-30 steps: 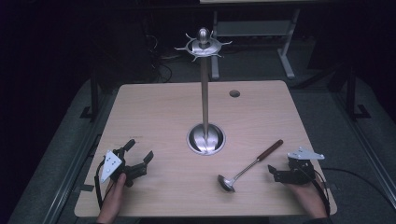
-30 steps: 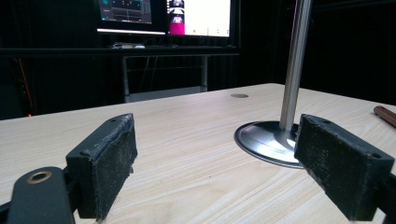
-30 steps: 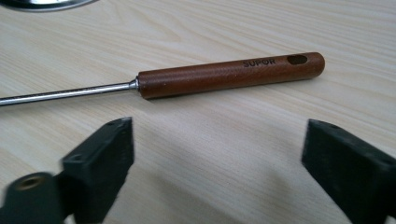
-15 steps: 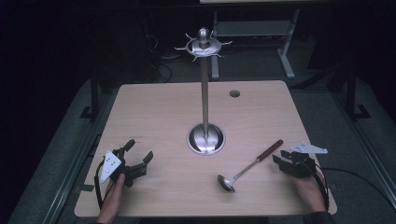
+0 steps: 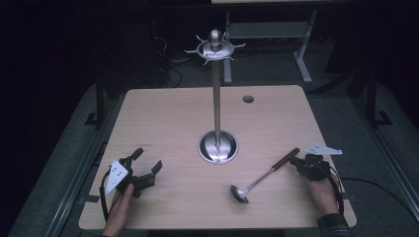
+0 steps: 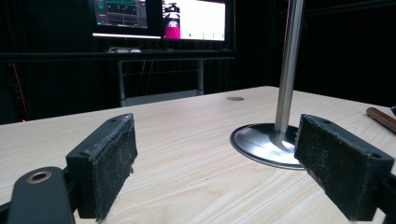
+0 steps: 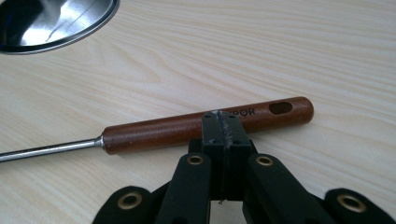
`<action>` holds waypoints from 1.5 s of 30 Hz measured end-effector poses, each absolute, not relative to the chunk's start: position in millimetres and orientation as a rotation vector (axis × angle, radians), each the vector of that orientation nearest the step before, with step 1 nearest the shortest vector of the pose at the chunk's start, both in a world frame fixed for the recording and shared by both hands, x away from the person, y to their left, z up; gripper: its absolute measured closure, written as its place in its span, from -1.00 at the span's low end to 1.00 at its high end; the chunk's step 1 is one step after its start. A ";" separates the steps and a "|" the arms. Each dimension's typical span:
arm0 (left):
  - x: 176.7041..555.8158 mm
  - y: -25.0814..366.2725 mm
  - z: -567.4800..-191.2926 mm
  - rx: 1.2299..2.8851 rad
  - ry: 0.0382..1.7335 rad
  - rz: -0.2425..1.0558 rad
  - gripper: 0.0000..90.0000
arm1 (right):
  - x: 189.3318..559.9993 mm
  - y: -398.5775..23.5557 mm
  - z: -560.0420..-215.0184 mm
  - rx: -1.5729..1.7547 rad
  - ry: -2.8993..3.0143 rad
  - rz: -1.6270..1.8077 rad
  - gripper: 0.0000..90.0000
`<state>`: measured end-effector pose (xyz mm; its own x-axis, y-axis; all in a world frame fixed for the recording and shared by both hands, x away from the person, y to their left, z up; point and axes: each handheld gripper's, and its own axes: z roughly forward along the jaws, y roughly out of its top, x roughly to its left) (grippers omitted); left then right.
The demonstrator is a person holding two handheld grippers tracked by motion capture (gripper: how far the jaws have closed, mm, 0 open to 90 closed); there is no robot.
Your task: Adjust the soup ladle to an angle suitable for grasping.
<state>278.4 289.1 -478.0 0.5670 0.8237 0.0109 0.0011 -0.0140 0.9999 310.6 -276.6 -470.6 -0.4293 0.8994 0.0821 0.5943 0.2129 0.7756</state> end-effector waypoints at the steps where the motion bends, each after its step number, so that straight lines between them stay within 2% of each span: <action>1: 278.4 289.1 -478.0 1.449 0.752 0.760 -0.72 | 311.7 -275.9 -470.8 1.388 2.107 1.075 0.99; 45: 278.3 288.8 -478.1 1.447 0.750 0.758 -0.72 | 361.6 -229.2 -477.6 1.315 2.170 1.137 0.99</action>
<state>278.3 288.8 -478.1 0.5691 0.8222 0.0089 0.0004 -0.0110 0.9999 361.6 -229.2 -477.6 -0.5024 0.8590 0.0988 0.5700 0.2431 0.7849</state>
